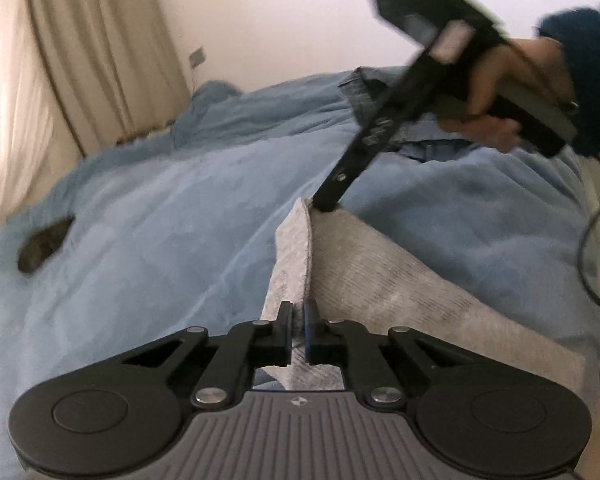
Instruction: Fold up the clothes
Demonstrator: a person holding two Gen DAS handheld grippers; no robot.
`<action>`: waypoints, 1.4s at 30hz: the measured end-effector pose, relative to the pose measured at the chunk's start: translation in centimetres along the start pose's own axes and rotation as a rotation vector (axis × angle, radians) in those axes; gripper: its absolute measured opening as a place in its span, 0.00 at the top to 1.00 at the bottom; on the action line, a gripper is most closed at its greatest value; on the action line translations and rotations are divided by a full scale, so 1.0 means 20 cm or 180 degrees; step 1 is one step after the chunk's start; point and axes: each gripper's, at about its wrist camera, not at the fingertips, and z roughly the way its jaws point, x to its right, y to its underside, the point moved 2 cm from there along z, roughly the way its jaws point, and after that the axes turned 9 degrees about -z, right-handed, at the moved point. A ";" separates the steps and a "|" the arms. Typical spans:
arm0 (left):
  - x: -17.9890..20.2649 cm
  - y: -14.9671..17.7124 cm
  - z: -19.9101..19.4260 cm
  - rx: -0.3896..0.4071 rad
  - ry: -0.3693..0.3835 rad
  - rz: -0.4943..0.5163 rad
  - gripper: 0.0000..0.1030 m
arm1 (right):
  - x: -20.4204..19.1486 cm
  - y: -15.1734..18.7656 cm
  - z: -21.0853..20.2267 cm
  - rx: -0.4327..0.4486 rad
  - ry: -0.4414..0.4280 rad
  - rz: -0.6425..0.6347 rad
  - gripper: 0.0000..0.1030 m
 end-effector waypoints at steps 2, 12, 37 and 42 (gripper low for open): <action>0.02 0.00 -0.04 0.0028 0.0023 0.0083 0.95 | 0.03 0.00 0.00 0.0004 0.0010 0.0164 0.97; -0.02 0.04 0.01 -0.0126 0.0082 -0.0181 0.92 | 0.00 -0.05 -0.04 0.0200 0.0045 0.0182 0.90; -0.41 0.09 -0.04 -0.0130 0.0543 -0.1640 0.67 | -0.01 0.01 0.03 0.0111 -0.0046 0.0071 0.92; -0.56 0.08 0.13 -0.0364 0.1002 -0.2303 0.68 | -0.01 0.01 0.03 0.0119 -0.0043 0.0065 0.92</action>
